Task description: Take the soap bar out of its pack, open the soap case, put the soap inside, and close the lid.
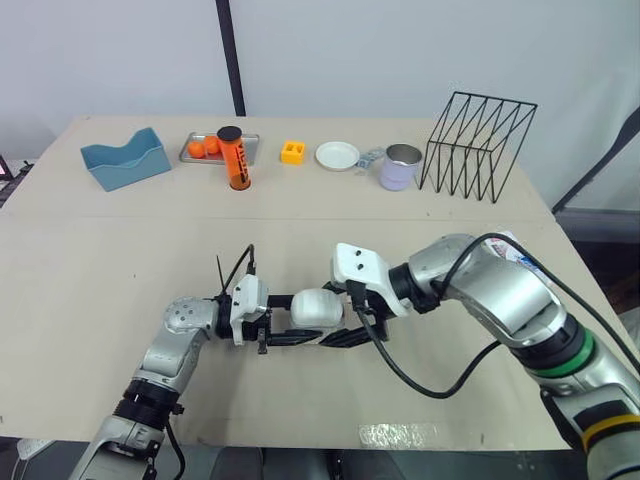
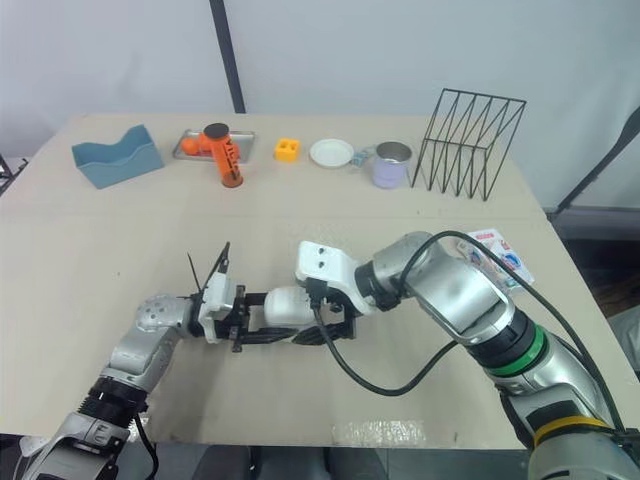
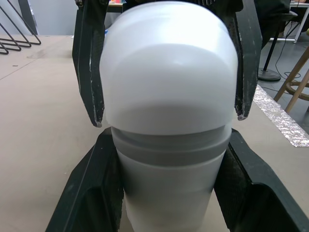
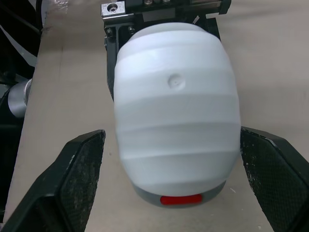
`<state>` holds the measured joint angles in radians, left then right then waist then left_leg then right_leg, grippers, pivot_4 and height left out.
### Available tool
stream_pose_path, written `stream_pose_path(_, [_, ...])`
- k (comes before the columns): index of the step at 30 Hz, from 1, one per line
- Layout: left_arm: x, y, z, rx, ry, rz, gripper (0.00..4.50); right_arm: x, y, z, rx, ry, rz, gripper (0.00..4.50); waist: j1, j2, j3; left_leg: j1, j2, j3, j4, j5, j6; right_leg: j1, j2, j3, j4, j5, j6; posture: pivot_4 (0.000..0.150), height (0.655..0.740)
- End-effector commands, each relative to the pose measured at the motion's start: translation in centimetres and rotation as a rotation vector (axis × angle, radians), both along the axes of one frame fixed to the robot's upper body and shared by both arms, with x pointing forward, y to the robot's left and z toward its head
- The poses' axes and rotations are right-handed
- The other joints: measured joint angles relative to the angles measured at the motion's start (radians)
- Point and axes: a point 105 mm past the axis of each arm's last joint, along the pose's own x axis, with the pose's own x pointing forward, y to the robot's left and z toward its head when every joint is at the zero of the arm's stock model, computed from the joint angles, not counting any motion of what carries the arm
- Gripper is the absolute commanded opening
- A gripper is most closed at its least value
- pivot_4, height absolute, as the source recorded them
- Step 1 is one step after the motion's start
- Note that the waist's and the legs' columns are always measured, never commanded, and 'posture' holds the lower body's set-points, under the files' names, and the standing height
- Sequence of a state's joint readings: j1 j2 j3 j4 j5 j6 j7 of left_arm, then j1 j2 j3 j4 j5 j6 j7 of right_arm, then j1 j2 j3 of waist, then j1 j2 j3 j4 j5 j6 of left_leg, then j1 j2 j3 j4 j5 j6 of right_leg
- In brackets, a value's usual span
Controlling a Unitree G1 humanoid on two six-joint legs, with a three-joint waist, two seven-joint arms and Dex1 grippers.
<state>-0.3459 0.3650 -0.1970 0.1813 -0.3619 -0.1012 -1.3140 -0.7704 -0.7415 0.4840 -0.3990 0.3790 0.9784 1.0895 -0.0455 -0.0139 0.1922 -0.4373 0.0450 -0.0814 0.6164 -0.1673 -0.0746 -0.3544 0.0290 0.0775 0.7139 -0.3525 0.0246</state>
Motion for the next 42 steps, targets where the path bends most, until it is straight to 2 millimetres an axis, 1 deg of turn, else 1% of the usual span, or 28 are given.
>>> stream_pose_path(1, [-0.3, -0.3, -0.1, 0.015, 0.003, -0.023, 1.92, -0.2, -0.7, 1.5, 0.032, -0.041, -0.002, 4.42, 0.000, 0.000, 0.000, 0.000, 0.000, 0.000, 0.000, 0.000, 0.000, 0.000, 0.000, 0.000, 0.000, 0.000, 0.000, 0.150, 0.7400])
stream_pose_path(5, [-0.3, -0.3, -0.1, 0.015, 0.002, -0.024, 1.92, -0.5, -2.0, 1.5, 0.034, -0.036, -0.026, 4.42, 0.001, 0.000, 0.000, 0.000, 0.000, 0.000, 0.000, 0.000, 0.000, 0.000, 0.000, 0.000, 0.000, 0.000, 0.000, 0.150, 0.7400])
stream_pose_path(7, [-0.2, -0.3, -0.1, 0.016, 0.001, -0.023, 1.92, -0.9, -3.0, 1.4, 0.036, -0.026, -0.037, 4.42, 0.001, 0.000, 0.000, 0.000, 0.000, 0.000, 0.000, 0.000, 0.000, 0.000, 0.000, 0.000, -0.001, 0.000, 0.000, 0.150, 0.7400])
stream_pose_path(11, [-0.2, -0.3, -0.1, 0.018, 0.000, -0.020, 1.92, -1.7, -5.9, 1.0, 0.048, -0.010, -0.057, 4.42, 0.003, 0.000, 0.000, -0.001, -0.001, 0.000, 0.000, 0.000, 0.000, 0.000, 0.000, 0.000, -0.001, 0.000, 0.000, 0.150, 0.7400])
stream_pose_path(13, [-0.2, -0.2, -0.1, 0.020, -0.001, -0.021, 1.92, -1.9, -7.9, 0.4, 0.061, -0.016, -0.072, 4.42, 0.003, -0.001, 0.001, -0.001, -0.001, 0.000, 0.000, 0.000, 0.000, 0.000, 0.000, 0.000, -0.002, 0.000, 0.000, 0.150, 0.7400])
stream_pose_path(16, [-0.2, -0.3, -0.1, 0.022, -0.002, -0.022, 1.92, -1.6, -9.9, 0.3, 0.159, -0.040, -0.118, 4.42, 0.002, -0.001, 0.001, 0.000, -0.001, 0.000, 0.000, 0.000, 0.000, 0.001, 0.000, 0.000, -0.002, 0.000, 0.001, 0.150, 0.7400])
stream_pose_path(21, [-0.1, -0.2, -0.1, 0.027, -0.002, -0.027, 1.92, -0.6, -13.0, 0.5, 0.307, -0.138, -0.179, 4.42, 0.001, -0.001, 0.001, 0.001, -0.001, 0.001, 0.000, 0.000, 0.000, 0.002, 0.000, 0.000, -0.002, 0.000, 0.001, 0.150, 0.7400])
stream_pose_path(23, [-0.1, -0.2, -0.1, 0.029, -0.002, -0.028, 1.92, -0.6, -13.7, 0.5, 0.359, -0.149, -0.180, 3.89, 0.001, -0.001, 0.001, 0.001, -0.001, 0.000, 0.000, 0.000, 0.000, 0.002, 0.000, 0.000, -0.002, 0.000, 0.001, 0.150, 0.7400])
stream_pose_path(25, [0.0, -0.2, -0.1, 0.030, -0.002, -0.029, 1.92, -0.6, -14.3, 0.3, 0.386, -0.158, -0.185, 3.03, 0.001, 0.000, 0.001, 0.001, -0.001, 0.000, 0.000, 0.000, 0.000, 0.003, 0.000, 0.000, -0.002, 0.000, 0.000, 0.150, 0.7400])
stream_pose_path(27, [0.0, -0.2, -0.1, 0.031, -0.003, -0.029, 1.92, -0.6, -14.4, 0.1, 0.406, -0.163, -0.186, 2.38, 0.001, 0.000, 0.001, 0.001, -0.001, 0.000, 0.000, 0.000, 0.000, 0.003, 0.000, 0.000, -0.002, 0.000, 0.000, 0.150, 0.7400])
stream_pose_path(29, [0.0, -0.2, -0.1, 0.032, -0.004, -0.029, 1.92, -0.6, -14.4, 0.1, 0.436, -0.167, -0.188, 1.28, 0.001, 0.000, 0.001, 0.002, -0.001, 0.000, 0.000, 0.000, 0.000, 0.003, 0.000, 0.000, -0.002, 0.000, 0.000, 0.150, 0.7400])
stream_pose_path(31, [0.0, -0.1, -0.1, 0.033, -0.005, -0.028, 1.92, -0.4, -14.3, 0.5, 0.492, -0.172, -0.201, 0.35, 0.001, 0.000, 0.001, 0.002, -0.001, 0.001, 0.000, 0.000, 0.000, 0.003, 0.000, 0.001, -0.001, 0.000, 0.000, 0.150, 0.7400])
stream_pose_path(32, [0.0, -0.1, -0.1, 0.033, -0.005, -0.028, 1.92, -0.4, -14.2, 0.7, 0.511, -0.174, -0.203, 0.10, 0.001, 0.000, 0.001, 0.002, -0.001, 0.001, 0.000, 0.000, 0.000, 0.003, 0.000, 0.001, -0.001, 0.000, 0.000, 0.150, 0.7400])
stream_pose_path(35, [0.0, 0.0, -0.1, 0.035, -0.005, -0.029, 1.92, -0.3, -13.8, 1.2, 0.533, -0.185, -0.184, 0.10, 0.001, 0.000, 0.001, 0.002, -0.001, 0.000, 0.000, 0.000, 0.000, 0.003, 0.000, 0.001, -0.001, 0.000, 0.000, 0.150, 0.7400])
stream_pose_path(36, [0.0, 0.0, -0.1, 0.035, -0.006, -0.029, 1.92, -0.3, -13.3, 1.6, 0.546, -0.190, -0.171, 0.10, 0.001, 0.000, 0.001, 0.002, -0.001, 0.000, 0.000, 0.000, 0.000, 0.003, 0.000, 0.001, -0.001, 0.000, 0.000, 0.150, 0.7400])
stream_pose_path(39, [0.0, 0.0, -0.1, 0.036, -0.006, -0.029, 1.92, -0.4, -11.0, 3.5, 0.575, -0.218, -0.108, 0.10, -0.001, 0.001, 0.001, 0.003, -0.001, 0.001, 0.000, 0.000, 0.000, 0.003, 0.000, 0.001, -0.001, 0.000, 0.000, 0.150, 0.7400])
stream_pose_path(42, [-0.1, 0.1, -0.1, 0.038, -0.007, -0.029, 1.92, -0.3, -9.1, 4.9, 0.592, -0.233, -0.074, 0.10, 0.000, 0.001, 0.001, 0.004, -0.001, 0.001, 0.000, 0.000, 0.000, 0.004, 0.001, 0.002, -0.001, 0.000, 0.000, 0.150, 0.7400])
